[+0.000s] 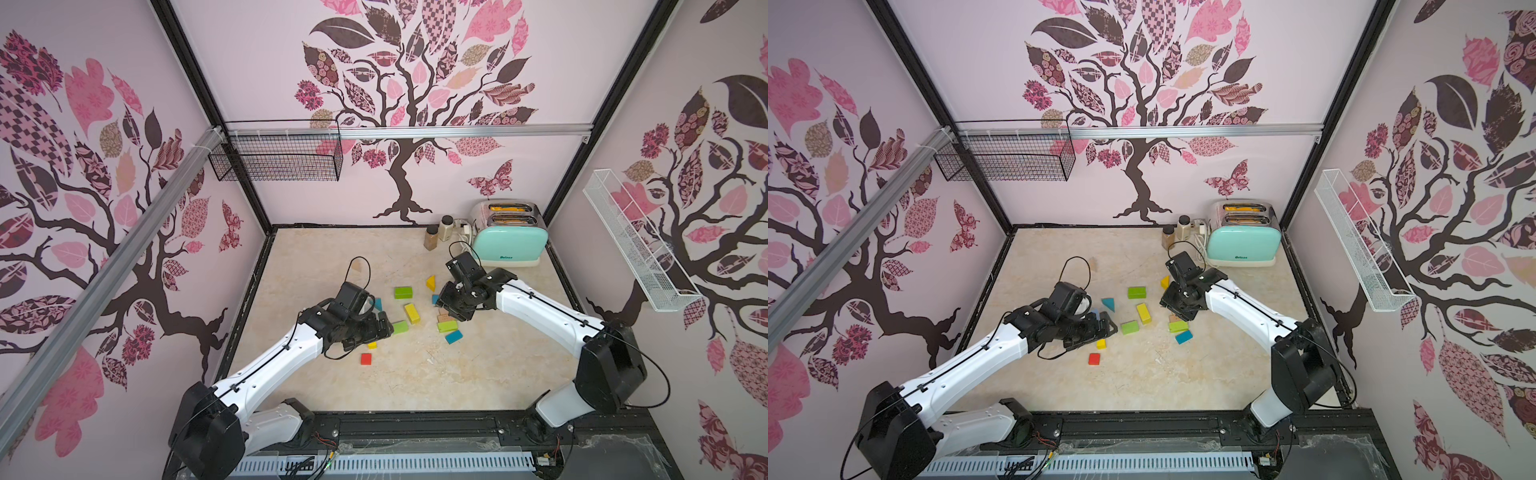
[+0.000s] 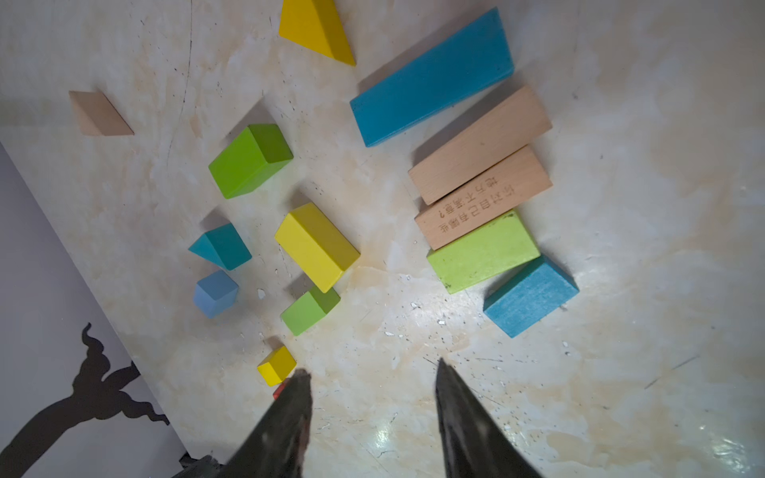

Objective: Assemble a carrot with building blocks
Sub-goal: Assemble the building block at the center of the board, then pick up the building block from the center of the board.

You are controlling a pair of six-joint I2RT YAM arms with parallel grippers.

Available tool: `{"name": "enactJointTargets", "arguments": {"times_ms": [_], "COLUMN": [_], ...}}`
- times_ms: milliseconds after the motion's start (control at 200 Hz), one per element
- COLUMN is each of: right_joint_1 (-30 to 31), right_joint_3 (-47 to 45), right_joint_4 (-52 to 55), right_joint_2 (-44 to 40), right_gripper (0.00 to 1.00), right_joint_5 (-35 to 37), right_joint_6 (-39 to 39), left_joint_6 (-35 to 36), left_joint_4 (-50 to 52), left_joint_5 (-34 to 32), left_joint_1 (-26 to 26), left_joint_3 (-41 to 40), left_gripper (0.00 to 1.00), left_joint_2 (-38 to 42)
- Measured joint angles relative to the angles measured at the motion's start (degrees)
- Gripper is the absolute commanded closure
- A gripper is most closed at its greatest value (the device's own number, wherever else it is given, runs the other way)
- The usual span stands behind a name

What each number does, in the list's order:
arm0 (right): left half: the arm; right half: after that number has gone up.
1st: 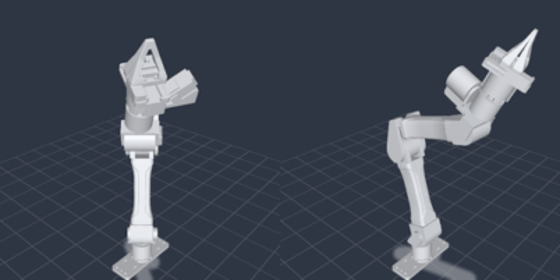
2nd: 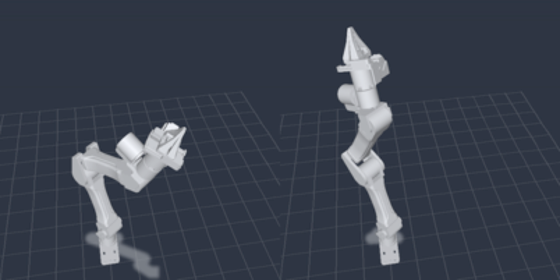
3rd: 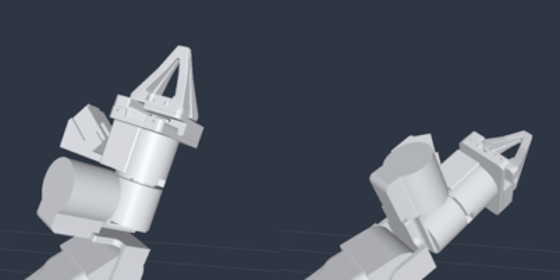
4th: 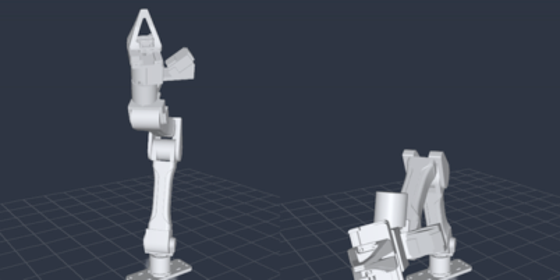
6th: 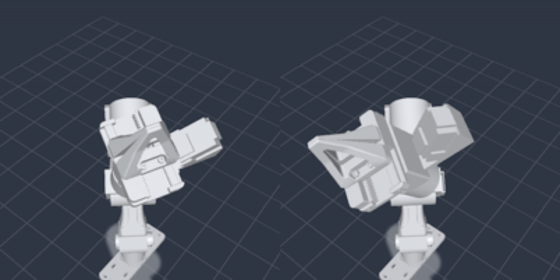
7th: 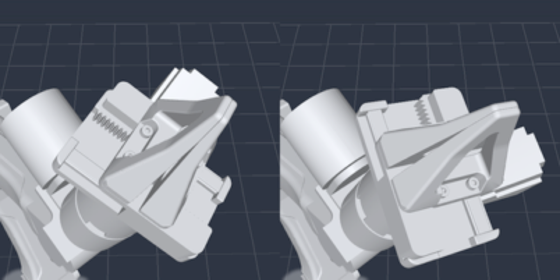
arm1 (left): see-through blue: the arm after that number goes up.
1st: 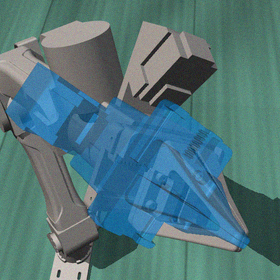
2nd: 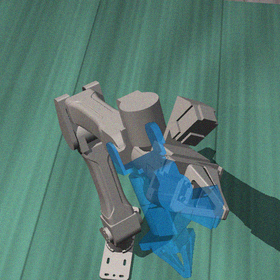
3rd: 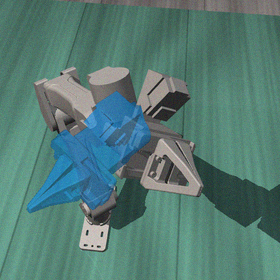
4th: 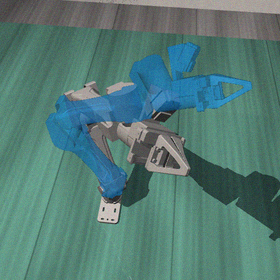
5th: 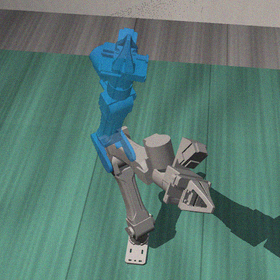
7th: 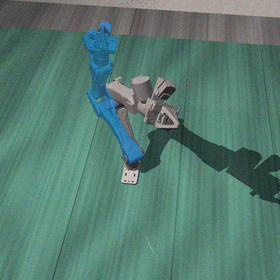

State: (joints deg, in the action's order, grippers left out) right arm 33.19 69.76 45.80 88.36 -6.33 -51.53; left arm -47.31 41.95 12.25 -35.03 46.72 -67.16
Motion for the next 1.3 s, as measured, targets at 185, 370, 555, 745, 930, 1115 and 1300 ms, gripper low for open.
{"name": "enactJointTargets", "arguments": {"times_ms": [185, 370, 555, 745, 930, 1115, 1300], "right_joint_1": [0.0, 0.0, 0.0, 0.0, 0.0, 0.0, 0.0], "right_joint_3": [2.8, 2.5, 1.0, 0.9, 0.9, 0.9, 0.9], "right_joint_4": [2.6, 3.4, 3.5, 3.4, 3.4, 3.2, 3.0], "right_joint_2": [-1.6, -4.4, -5.8, -5.8, -5.8, -5.8, -5.4], "right_gripper": [0.39, 0.38, 0.37, 0.34, 0.34, 0.33, 0.29], "right_joint_5": [0.4, 0.0, -1.3, -2.0, -2.6, -2.8, -3.3], "right_joint_6": [7.3, 10.5, 10.9, 11.7, 11.7, 11.7, 11.7], "left_joint_6": [-4.3, -6.8, -7.7, -6.7, -6.4, -6.6, -7.3], "left_joint_4": [-0.2, -3.8, -6.2, -10.2, -13.2, -14.3, -14.8], "left_joint_5": [-4.1, -8.2, -12.5, -14.6, -15.3, -15.3, -15.1], "left_joint_1": [-4.1, -6.6, -6.6, -6.7, -7.1, -7.4, -7.7], "left_joint_3": [-4.3, -6.8, -9.4, -9.4, -9.1, -9.3, -9.3], "left_gripper": [0.03, 0.05, 0.1, 0.2, 0.33, 0.46, 0.29], "left_joint_2": [-1.1, -5.1, -6.3, -10.4, -12.3, -12.7, -12.6]}}
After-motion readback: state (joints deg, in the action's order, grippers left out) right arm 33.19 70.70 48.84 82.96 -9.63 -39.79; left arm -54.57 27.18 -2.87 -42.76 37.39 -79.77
